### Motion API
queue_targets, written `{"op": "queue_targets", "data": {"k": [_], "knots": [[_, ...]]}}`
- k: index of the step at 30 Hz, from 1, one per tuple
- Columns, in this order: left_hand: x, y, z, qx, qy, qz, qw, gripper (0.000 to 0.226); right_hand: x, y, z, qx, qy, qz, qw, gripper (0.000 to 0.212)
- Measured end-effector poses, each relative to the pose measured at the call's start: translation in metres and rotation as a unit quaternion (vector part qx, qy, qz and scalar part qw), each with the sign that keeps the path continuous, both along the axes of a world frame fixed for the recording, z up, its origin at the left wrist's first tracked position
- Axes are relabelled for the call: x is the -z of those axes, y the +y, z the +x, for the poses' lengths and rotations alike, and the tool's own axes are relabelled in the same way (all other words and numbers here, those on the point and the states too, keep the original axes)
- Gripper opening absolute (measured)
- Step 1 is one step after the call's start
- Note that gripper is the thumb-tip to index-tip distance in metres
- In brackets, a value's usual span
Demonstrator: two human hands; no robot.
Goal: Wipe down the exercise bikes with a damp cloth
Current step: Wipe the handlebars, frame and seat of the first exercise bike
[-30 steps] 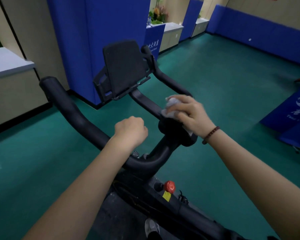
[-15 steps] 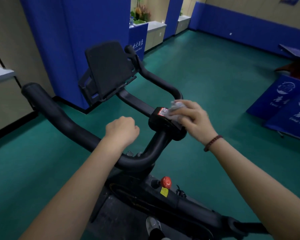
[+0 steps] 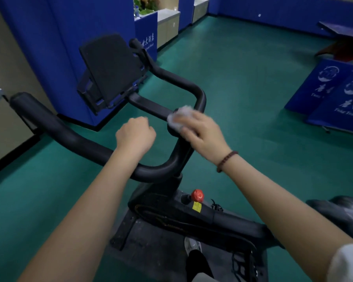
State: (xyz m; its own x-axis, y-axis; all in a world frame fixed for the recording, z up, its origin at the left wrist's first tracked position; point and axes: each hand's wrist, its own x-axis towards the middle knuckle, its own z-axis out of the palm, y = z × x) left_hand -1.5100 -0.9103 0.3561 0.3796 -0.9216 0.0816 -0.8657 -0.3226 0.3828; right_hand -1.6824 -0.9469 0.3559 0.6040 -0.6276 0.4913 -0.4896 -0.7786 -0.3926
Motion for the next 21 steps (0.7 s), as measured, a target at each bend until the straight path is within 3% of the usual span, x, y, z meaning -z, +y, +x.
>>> {"op": "queue_targets", "data": {"k": [2, 10, 13, 16, 18, 21], "knots": [[-0.004, 0.002, 0.005, -0.014, 0.036, -0.056, 0.998, 0.028, 0.017, 0.011, 0.009, 0.01, 0.066, -0.03, 0.997, 0.031], [-0.038, 0.043, 0.027, 0.014, 0.057, -0.202, 0.978, 0.024, 0.015, 0.101, 0.043, -0.041, 0.022, 0.034, 0.998, 0.037], [-0.044, 0.068, 0.038, -0.007, 0.052, -0.238, 0.97, 0.023, 0.011, 0.079, 0.02, -0.088, 0.118, -0.029, 0.989, 0.043], [-0.04, 0.083, 0.045, 0.023, 0.04, -0.225, 0.973, 0.019, 0.007, 0.034, 0.004, -0.012, 0.166, -0.077, 0.983, 0.038], [-0.033, 0.09, 0.048, 0.073, 0.019, -0.201, 0.977, 0.019, 0.009, 0.026, 0.004, 0.032, 0.127, -0.053, 0.99, 0.035], [-0.022, 0.1, 0.054, 0.131, -0.035, -0.171, 0.976, 0.038, 0.016, 0.047, 0.02, 0.019, 0.062, -0.034, 0.997, 0.028]]}}
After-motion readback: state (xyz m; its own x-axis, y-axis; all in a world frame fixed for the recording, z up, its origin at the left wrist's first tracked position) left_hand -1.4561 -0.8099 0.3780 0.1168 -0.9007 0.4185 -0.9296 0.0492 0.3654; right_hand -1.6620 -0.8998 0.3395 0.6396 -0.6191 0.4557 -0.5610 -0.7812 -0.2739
